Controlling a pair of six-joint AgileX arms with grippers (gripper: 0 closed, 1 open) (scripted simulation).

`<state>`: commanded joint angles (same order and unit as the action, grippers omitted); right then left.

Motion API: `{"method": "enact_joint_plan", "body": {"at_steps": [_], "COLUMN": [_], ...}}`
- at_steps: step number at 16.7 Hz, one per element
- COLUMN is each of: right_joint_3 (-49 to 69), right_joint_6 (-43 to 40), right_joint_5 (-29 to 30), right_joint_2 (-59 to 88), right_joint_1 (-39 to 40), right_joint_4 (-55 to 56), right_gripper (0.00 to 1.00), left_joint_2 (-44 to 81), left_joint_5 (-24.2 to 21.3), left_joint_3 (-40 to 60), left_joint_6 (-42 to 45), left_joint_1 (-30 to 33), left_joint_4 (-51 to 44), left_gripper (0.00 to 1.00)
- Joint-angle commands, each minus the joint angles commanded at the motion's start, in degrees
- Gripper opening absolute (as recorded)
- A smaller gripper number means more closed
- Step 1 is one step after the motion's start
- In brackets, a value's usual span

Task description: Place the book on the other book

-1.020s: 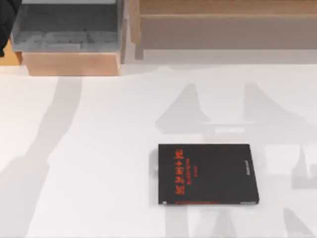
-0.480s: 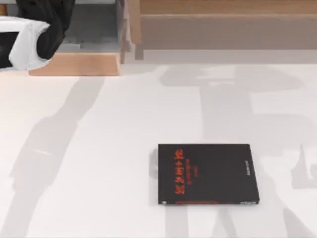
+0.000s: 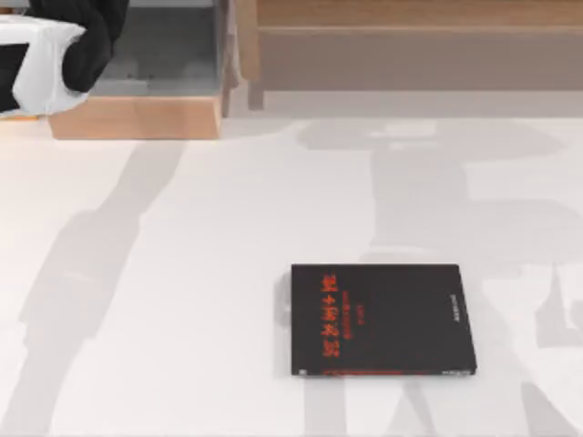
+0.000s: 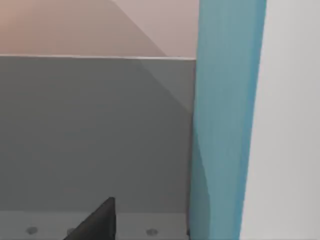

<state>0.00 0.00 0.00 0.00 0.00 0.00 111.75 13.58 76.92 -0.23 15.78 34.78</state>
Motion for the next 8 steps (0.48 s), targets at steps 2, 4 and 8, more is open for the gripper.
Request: {"method": "enact_joint_plan", "body": {"at_steps": [2,4,8], "right_joint_3": [0.0,0.0,0.0], "right_joint_6": [0.0,0.0,0.0], "right_joint_5": [0.0,0.0,0.0], "right_joint_2": [0.0,0.0,0.0], "right_joint_1": [0.0,0.0,0.0], "right_joint_4": [0.0,0.0,0.0], "right_gripper": [1.0,1.0,1.0], "left_joint_2": [2.2,4.2,4.8], "left_joint_5": [-0.8,-0.3,0.4], "left_joint_3": [2.9,4.8,5.6], "left_joint_6": [0.0,0.0,-0.1], "left_joint_1": [-0.7,0.0,0.5], "left_joint_4": [-0.7,-0.6,-0.8], "left_gripper": [1.0,1.0,1.0]}}
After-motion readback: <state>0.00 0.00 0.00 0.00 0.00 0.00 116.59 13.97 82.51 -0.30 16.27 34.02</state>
